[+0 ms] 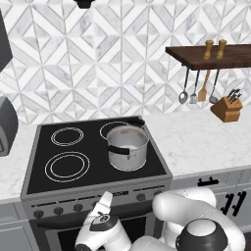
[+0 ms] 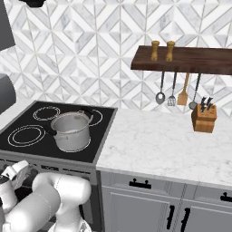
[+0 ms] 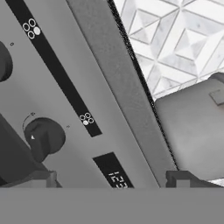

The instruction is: Turn off the front right burner of the stove.

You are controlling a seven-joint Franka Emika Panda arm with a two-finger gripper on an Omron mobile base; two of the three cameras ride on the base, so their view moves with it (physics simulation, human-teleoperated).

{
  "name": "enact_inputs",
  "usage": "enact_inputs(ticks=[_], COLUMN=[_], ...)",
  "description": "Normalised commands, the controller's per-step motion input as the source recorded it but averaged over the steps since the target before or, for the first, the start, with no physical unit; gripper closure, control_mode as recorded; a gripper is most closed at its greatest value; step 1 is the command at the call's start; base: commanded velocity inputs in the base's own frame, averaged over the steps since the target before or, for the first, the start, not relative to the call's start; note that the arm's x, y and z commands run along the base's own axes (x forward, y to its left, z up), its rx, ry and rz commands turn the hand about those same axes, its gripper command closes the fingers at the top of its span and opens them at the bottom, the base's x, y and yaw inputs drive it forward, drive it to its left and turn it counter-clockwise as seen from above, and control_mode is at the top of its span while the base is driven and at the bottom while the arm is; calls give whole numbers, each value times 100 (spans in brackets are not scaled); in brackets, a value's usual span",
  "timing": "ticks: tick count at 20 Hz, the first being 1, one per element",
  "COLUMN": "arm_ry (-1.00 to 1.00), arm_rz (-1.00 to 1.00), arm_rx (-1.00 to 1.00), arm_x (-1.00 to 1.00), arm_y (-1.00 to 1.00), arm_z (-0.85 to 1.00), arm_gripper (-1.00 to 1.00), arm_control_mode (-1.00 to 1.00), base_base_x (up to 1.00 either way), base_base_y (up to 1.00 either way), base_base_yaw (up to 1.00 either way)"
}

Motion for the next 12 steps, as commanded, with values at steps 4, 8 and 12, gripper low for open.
enact_inputs(ticks=[4, 8, 12], arm_ry=[0, 0, 0], arm_rz=[0, 0, -4], arm_rx=[-8, -7, -1], arm_x=[1, 0, 8], arm_y=[15, 28, 36], arm_z=[-44, -39, -9], arm_gripper=[-100, -100, -100], arm_control_mode=[-100, -100, -100], base_base_x=[0, 0, 0], base_base_y=[0, 0, 0], base_base_yaw=[0, 0, 0])
